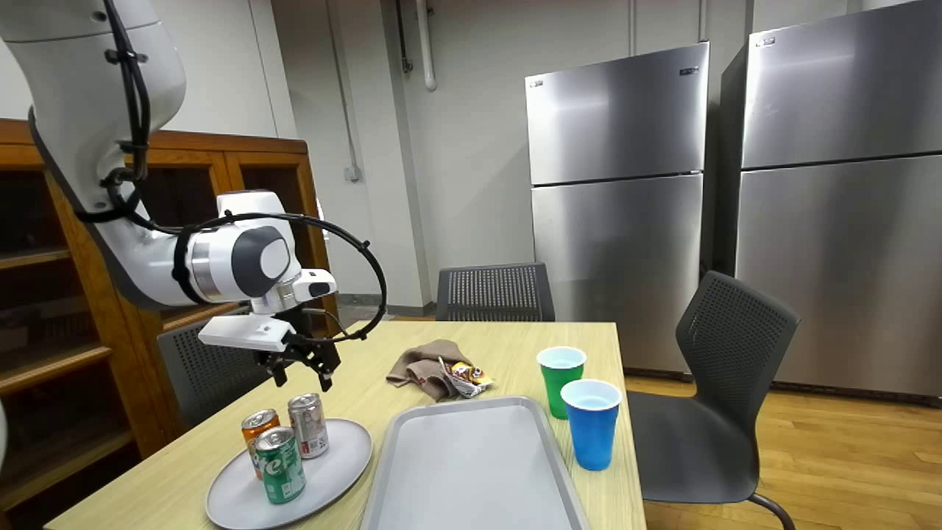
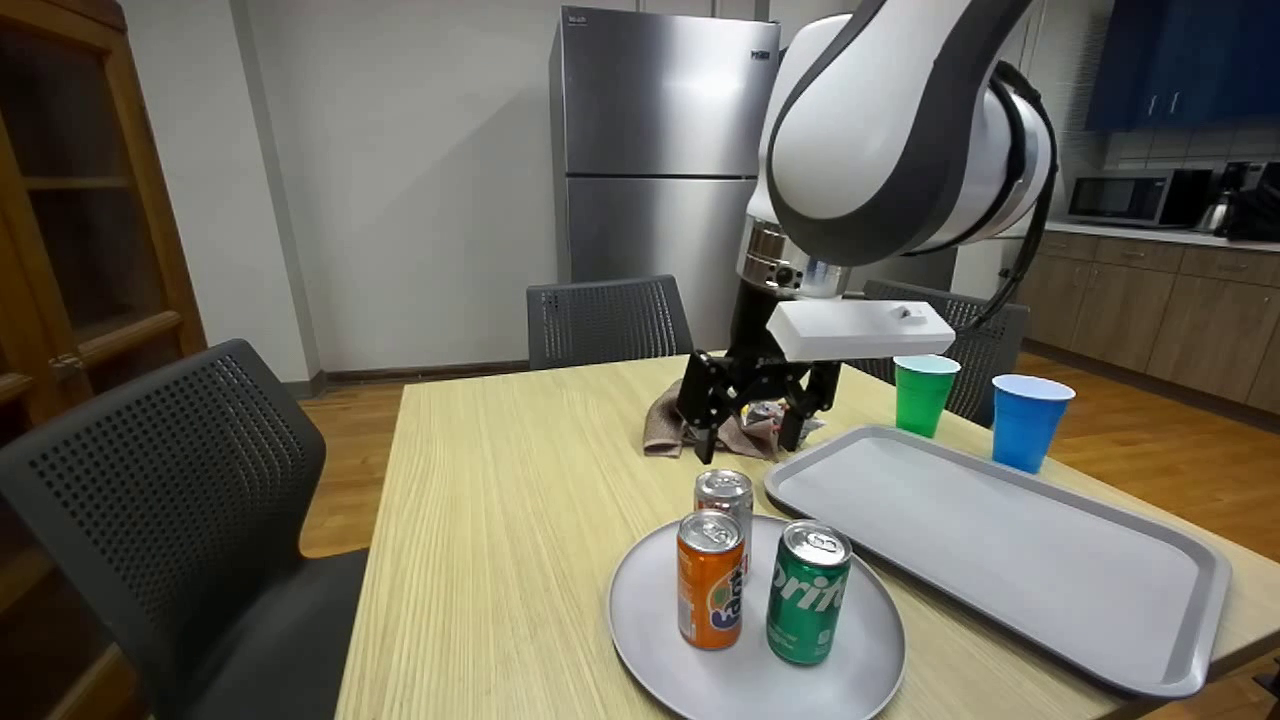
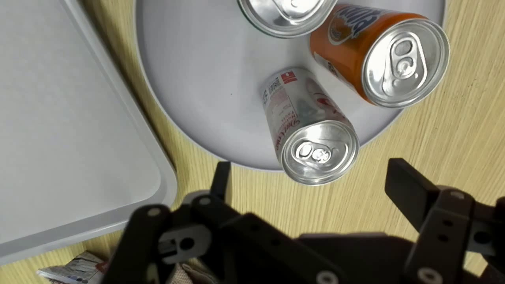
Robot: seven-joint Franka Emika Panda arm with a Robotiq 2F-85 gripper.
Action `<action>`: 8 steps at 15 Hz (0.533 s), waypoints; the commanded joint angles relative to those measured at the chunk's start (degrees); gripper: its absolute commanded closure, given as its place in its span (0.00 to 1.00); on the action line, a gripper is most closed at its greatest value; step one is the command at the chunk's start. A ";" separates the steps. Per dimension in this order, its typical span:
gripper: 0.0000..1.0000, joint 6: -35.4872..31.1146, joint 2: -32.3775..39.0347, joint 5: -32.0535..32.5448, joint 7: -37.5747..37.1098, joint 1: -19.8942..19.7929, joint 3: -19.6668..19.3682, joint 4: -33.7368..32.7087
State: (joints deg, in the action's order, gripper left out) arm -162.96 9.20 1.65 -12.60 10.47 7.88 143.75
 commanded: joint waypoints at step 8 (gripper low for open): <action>0.00 -0.27 5.74 2.16 -3.32 3.50 -2.34 -5.13</action>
State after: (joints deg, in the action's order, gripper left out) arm -162.99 13.14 1.97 -13.20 12.17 6.93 140.56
